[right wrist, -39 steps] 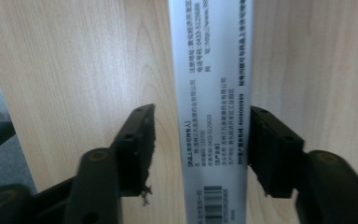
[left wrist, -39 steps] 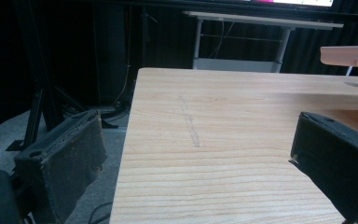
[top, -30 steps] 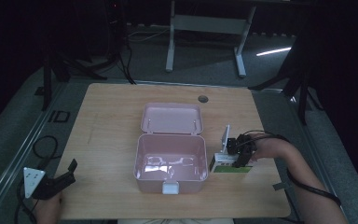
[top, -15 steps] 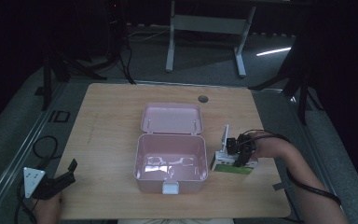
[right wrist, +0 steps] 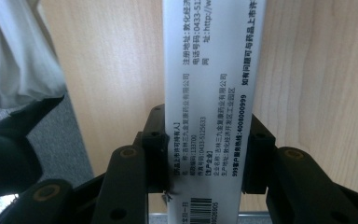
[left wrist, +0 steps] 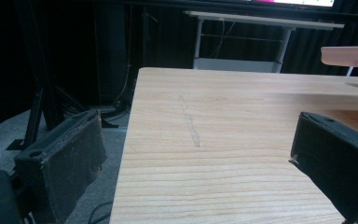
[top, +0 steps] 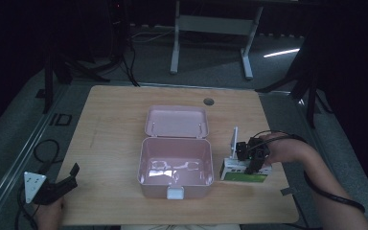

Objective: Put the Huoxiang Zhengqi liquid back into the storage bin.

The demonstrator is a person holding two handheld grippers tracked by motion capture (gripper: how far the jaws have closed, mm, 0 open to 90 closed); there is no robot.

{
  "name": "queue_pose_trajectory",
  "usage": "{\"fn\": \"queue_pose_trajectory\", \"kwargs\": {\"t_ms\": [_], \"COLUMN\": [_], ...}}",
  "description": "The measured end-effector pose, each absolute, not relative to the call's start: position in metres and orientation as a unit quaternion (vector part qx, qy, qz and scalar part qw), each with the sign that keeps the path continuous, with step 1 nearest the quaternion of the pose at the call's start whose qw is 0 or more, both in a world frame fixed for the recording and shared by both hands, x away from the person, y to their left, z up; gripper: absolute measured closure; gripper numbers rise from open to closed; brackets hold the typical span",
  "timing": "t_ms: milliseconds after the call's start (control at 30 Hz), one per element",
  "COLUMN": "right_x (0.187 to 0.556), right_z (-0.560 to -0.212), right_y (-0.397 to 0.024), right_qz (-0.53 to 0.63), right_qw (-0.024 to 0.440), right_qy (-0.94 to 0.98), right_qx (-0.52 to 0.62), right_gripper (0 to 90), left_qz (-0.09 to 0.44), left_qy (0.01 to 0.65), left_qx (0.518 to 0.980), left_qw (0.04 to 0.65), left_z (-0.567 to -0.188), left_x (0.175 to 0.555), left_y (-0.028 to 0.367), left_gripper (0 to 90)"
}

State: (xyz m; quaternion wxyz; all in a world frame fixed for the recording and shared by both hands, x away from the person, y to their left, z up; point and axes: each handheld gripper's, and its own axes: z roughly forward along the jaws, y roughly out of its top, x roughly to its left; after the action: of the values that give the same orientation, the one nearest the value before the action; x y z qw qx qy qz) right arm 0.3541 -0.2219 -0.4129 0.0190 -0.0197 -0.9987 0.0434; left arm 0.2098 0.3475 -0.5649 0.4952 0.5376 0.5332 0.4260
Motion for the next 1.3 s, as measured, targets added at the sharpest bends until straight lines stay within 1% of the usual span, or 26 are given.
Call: {"fn": "queue_pose_trajectory", "kwargs": {"t_ms": [233, 367, 567, 700, 900, 1033, 1300], "right_x": [0.342, 0.338, 0.338, 0.339, 0.339, 0.340, 0.340], "right_z": [-0.392, -0.380, -0.366, -0.356, -0.329, -0.314, -0.300], "right_y": [-0.222, -0.225, -0.226, -0.225, -0.216, -0.210, -0.191], "right_qz": [0.051, 0.054, 0.047, 0.041, 0.033, 0.026, 0.017], "right_qw": [0.029, 0.023, 0.015, 0.023, 0.003, 0.002, -0.001], "right_qy": [-0.998, -0.998, -0.998, -0.998, -0.998, -0.998, -0.999], "right_qx": [-0.018, -0.020, -0.035, -0.044, -0.049, -0.050, -0.045], "right_gripper": [61.4, 61.4, 61.4, 61.4, 61.4, 61.4, 61.4], "left_qz": [0.424, 0.423, 0.423, 0.423, 0.424, 0.424, 0.423], "left_qy": [0.535, 0.535, 0.535, 0.535, 0.535, 0.535, 0.535], "left_qx": [0.535, 0.537, 0.537, 0.537, 0.538, 0.537, 0.538], "left_qw": [0.498, 0.497, 0.496, 0.496, 0.494, 0.495, 0.495], "left_z": [-0.565, -0.565, -0.565, -0.565, -0.565, -0.565, -0.565], "left_x": [0.210, 0.210, 0.210, 0.210, 0.210, 0.210, 0.210], "left_y": [0.348, 0.348, 0.348, 0.348, 0.348, 0.348, 0.348], "left_gripper": [3.1, 3.1, 3.1, 3.1, 3.1, 3.1, 3.1]}}
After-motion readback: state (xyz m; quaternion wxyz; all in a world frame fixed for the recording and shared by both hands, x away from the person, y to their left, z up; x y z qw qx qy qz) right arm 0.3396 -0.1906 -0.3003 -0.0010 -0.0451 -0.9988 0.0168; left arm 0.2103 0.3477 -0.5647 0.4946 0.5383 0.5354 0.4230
